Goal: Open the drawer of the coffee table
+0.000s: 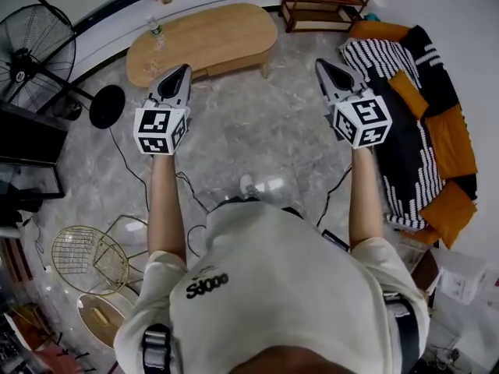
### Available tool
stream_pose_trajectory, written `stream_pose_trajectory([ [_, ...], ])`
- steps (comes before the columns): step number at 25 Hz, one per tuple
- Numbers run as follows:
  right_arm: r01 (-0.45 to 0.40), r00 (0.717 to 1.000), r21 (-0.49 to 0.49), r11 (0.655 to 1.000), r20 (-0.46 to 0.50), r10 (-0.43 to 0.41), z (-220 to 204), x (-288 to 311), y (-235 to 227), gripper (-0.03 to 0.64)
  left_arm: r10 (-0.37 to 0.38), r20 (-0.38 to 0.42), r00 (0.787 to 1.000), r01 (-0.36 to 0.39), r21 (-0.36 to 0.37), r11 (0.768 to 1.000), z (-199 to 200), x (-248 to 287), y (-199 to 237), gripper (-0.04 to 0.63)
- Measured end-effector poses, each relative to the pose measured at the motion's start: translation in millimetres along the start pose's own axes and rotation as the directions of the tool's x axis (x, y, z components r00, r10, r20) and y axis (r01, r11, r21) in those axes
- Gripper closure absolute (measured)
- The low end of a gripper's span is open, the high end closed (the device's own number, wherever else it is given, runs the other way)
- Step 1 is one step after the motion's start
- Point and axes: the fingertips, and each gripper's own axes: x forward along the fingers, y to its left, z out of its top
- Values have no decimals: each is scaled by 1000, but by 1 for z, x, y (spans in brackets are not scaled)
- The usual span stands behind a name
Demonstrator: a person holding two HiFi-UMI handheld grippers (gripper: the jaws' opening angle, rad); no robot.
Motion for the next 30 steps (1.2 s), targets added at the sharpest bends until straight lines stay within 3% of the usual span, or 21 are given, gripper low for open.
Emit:
stream_pose_trajectory([
  [15, -81, 996, -69, 994, -40, 78, -18, 104, -29, 612, 84, -70, 994, -88, -53, 995, -36, 66, 69, 577],
  [18, -94, 995, -66, 993, -44, 92, -23, 124, -46, 612, 105, -75, 992, -109, -57, 992, -41, 85, 79, 577],
  [23, -112, 993, -27, 993, -41, 111, -38, 168, -83, 612, 126, -35, 991, -130, -139, 982, -48, 126, 93, 578],
  [30, -161, 985, -25, 987, -67, 159, -73, 254, -134, 612, 141, -68, 988, -148, -109, 983, -78, 203, 116, 578],
])
